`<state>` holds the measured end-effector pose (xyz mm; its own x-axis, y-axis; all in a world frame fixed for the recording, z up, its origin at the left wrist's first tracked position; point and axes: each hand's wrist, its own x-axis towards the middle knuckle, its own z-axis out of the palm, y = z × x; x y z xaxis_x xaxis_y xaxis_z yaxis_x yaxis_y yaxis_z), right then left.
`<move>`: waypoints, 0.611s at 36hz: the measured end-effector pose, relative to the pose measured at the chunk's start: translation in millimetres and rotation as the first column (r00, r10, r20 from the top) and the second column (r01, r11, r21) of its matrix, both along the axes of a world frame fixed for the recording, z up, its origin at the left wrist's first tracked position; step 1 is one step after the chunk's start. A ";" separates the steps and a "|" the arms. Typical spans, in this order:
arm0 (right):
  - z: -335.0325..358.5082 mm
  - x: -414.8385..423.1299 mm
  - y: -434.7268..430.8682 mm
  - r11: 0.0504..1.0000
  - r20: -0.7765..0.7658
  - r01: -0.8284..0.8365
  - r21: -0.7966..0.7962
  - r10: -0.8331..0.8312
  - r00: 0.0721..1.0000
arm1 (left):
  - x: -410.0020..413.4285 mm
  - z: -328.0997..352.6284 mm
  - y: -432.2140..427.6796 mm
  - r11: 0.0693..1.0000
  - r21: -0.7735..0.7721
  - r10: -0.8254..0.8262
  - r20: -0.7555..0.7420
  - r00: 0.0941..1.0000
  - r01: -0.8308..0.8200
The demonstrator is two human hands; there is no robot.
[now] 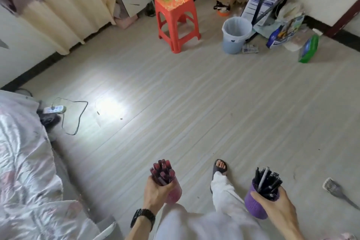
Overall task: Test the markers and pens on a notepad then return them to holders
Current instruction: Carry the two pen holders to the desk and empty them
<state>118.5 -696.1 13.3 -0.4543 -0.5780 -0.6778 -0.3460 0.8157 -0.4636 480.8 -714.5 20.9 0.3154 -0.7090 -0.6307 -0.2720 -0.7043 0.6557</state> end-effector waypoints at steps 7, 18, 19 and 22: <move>10.2 -20.7 -163.1 0.963 0.003 -0.264 -0.051 0.265 0.964 | -31.8 12.3 -94.4 0.985 -0.006 0.175 0.034 0.984 -0.175; 32.2 -6.1 -375.3 0.893 -0.027 -0.420 -0.161 0.422 0.906 | -48.1 13.1 -253.1 0.970 -0.029 0.242 0.027 0.970 -0.242; 31.0 -2.6 -387.2 0.901 -0.019 -0.399 -0.169 0.402 0.916 | -46.1 10.9 -269.5 0.973 -0.028 0.231 0.025 0.973 -0.230; 30.3 8.4 -416.4 0.938 0.031 -0.311 -0.152 0.319 0.947 | -36.1 6.6 -321.0 0.978 -0.021 0.207 0.035 0.978 -0.207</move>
